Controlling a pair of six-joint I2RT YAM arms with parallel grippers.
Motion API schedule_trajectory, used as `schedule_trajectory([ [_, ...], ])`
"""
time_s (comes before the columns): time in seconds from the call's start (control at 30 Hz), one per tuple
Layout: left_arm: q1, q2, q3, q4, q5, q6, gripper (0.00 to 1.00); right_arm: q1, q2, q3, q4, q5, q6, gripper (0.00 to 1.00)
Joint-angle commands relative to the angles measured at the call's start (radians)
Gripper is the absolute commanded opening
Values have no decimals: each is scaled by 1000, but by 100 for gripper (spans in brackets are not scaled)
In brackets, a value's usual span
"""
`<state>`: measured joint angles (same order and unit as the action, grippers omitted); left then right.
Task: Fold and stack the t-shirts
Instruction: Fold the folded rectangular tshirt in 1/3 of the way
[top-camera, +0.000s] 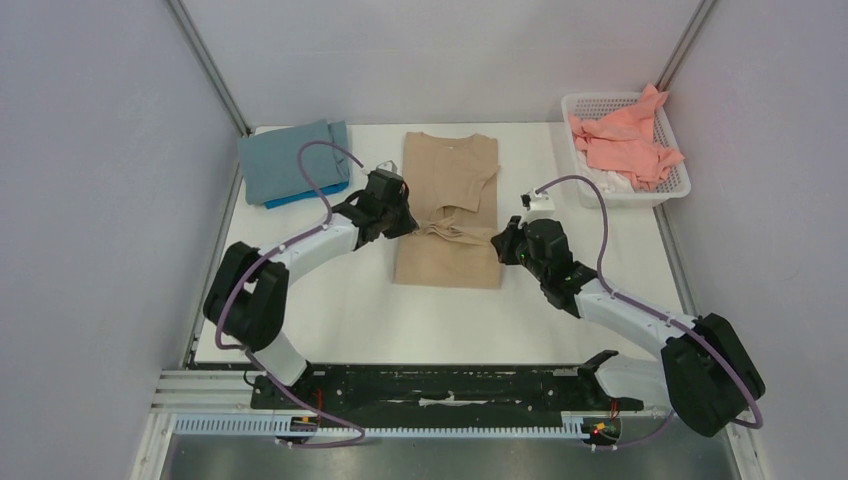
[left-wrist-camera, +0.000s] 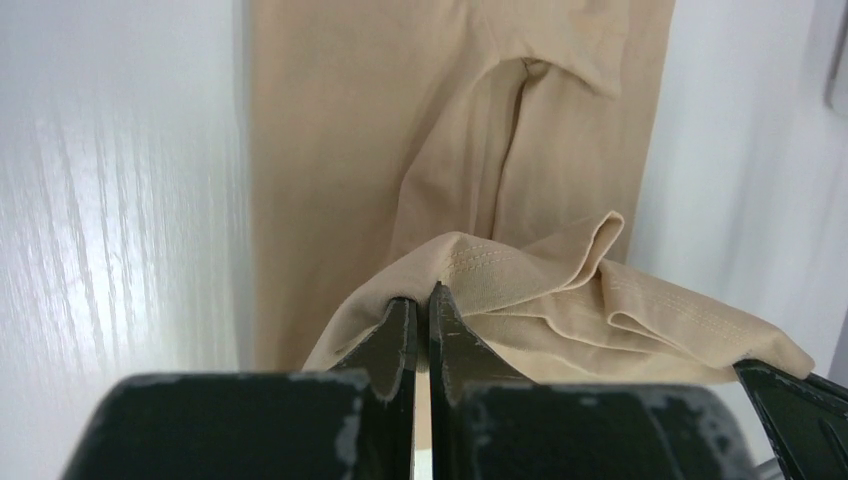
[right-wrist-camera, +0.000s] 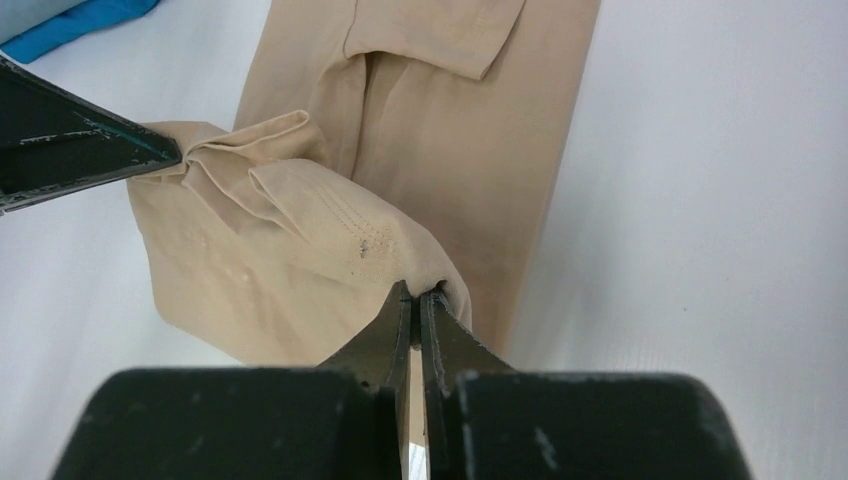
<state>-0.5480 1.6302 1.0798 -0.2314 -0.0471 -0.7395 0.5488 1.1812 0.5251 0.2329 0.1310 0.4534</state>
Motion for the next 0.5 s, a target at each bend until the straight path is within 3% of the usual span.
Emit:
schedule_trajectory([
  [0.0,39,72,106,15,14,87,2,-34,54,70,114,-50,-31,0],
  [0.47,101,264,227,-34,62,93,3,-99,309,168,162,-64,-58,2],
])
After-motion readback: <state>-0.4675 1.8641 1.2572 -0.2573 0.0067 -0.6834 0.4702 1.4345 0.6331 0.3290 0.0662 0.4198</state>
